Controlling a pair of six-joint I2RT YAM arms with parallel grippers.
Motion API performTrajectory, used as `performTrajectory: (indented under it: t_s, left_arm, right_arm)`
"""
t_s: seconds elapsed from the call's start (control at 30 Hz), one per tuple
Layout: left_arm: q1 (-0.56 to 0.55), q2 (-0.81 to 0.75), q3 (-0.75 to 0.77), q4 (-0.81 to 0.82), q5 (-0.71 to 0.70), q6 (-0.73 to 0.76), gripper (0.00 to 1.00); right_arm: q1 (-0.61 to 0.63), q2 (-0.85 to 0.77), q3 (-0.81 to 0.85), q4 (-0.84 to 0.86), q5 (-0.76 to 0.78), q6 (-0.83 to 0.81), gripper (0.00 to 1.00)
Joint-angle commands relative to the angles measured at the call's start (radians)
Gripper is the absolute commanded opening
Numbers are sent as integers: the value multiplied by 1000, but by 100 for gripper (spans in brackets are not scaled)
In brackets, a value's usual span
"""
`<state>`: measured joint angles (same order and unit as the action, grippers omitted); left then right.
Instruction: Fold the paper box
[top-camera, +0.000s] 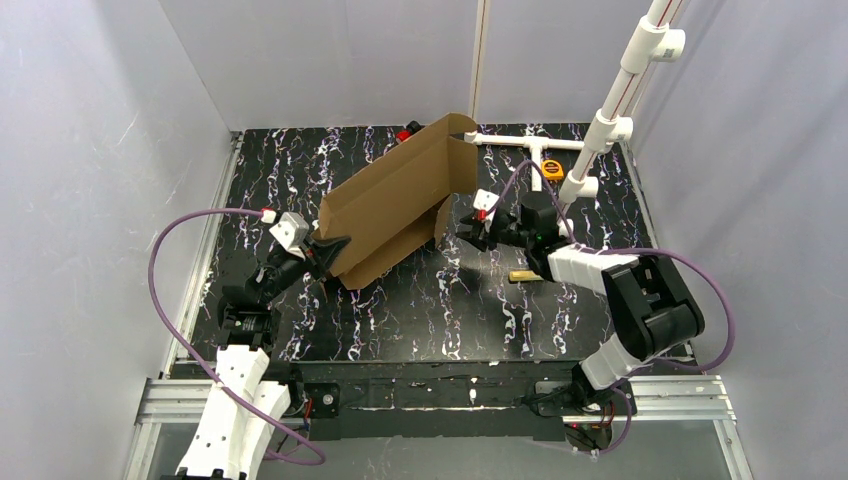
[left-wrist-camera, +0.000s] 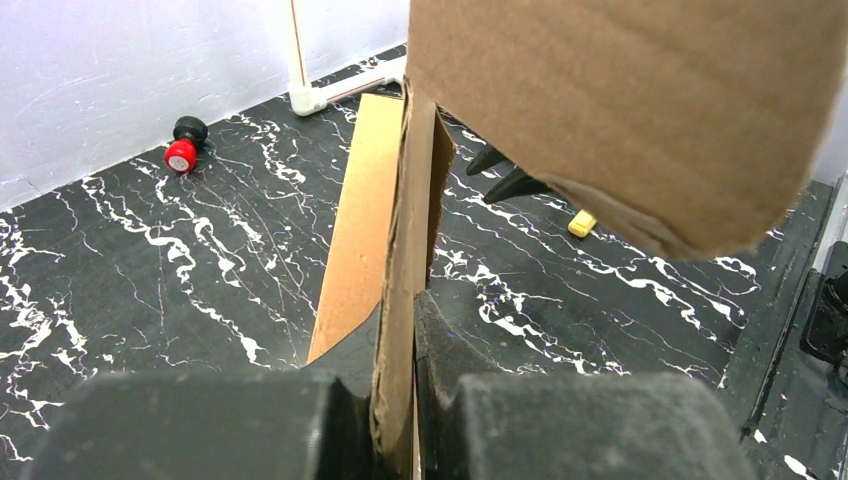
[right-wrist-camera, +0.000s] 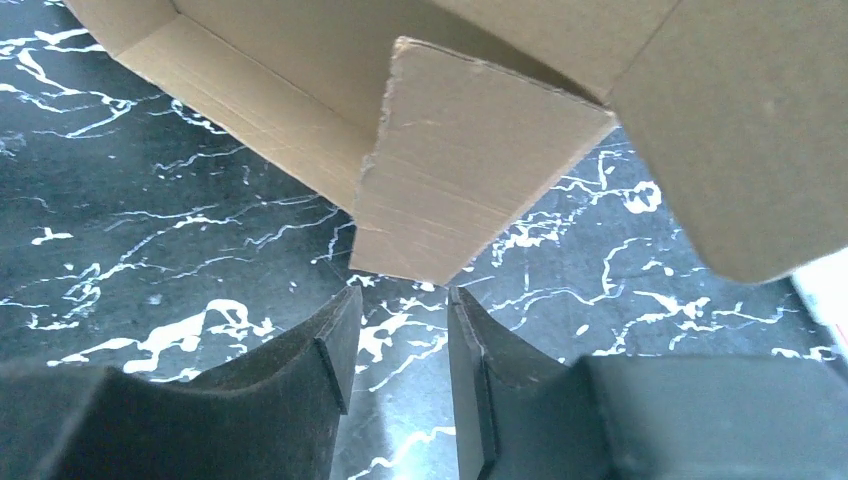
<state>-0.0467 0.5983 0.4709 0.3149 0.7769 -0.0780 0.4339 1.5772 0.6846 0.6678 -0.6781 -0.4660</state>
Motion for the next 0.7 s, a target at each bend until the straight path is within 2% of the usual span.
performTrajectory:
  t_s: [0.0,0.17,0.27,0.33,0.6,0.67]
  left_arm:
    - [6,3,-5,-59,-16,23,0]
    - [7,6,-5,-59,-19,27,0]
    - [6,5,-5,-59,-23,28,0]
    - [7,3,-5,-59,-25,27,0]
    - [6,5,0,-64,-25,24,0]
    - [7,11,1,-63,-21,25,0]
  right_arm:
    - [-11,-40,65,-128,24,-74,46]
    - [-5,8,40,84,166,60,64]
    - [1,66,3,308,200,116,78]
    - [7,123,-5,458,224,154,84]
    - [17,319,23,870,190,338,88]
    - [21,350,32,907,175,347,89]
